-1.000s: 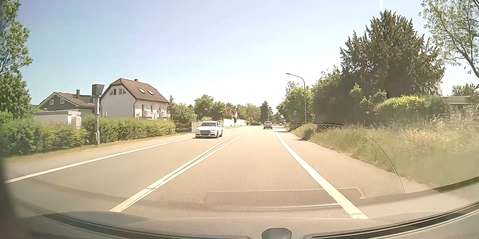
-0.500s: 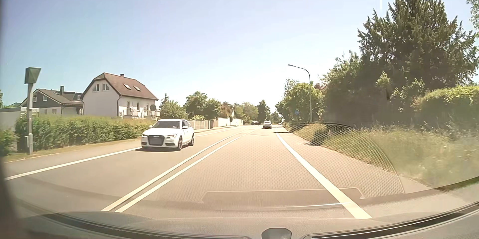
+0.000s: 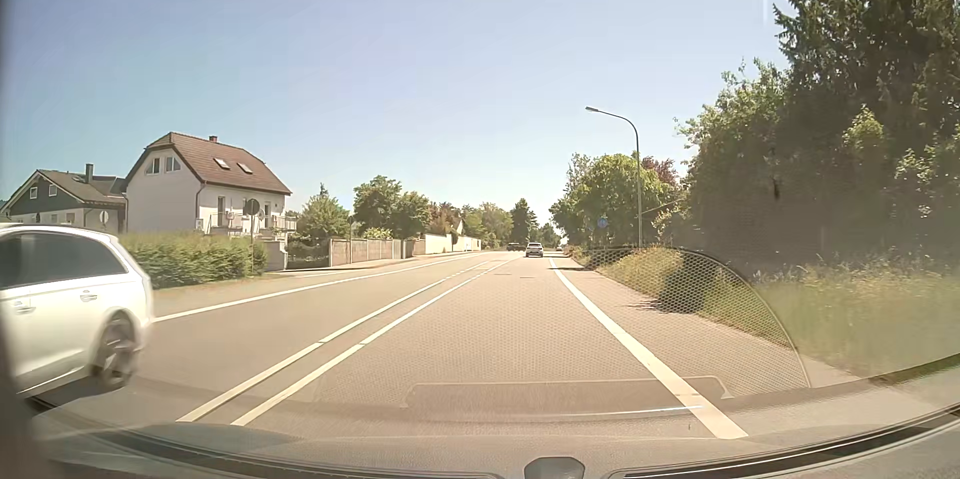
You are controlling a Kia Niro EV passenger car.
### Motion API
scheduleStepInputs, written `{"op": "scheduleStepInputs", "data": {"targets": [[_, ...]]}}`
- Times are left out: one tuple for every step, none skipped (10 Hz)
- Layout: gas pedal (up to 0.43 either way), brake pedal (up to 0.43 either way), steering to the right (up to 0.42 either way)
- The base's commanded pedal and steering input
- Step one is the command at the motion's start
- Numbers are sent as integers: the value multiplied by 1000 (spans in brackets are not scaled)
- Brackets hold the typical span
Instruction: Follow the waypoints while adhering to traffic rules and regulations
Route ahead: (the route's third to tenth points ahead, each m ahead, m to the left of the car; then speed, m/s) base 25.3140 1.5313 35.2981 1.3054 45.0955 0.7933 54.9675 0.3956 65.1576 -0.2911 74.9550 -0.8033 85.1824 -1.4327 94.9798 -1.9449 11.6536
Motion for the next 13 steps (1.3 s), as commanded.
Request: {"op": "scheduleStepInputs", "data": {"targets": [[39, 30, 7], [39, 30, 7], [39, 24, 7], [39, 30, 7], [39, 30, 6], [39, 24, 7], [39, 30, 7], [39, 30, 7], [39, 30, 6], [39, 30, 6], [39, 30, 6], [39, 30, 6], [39, 30, 6]]}}
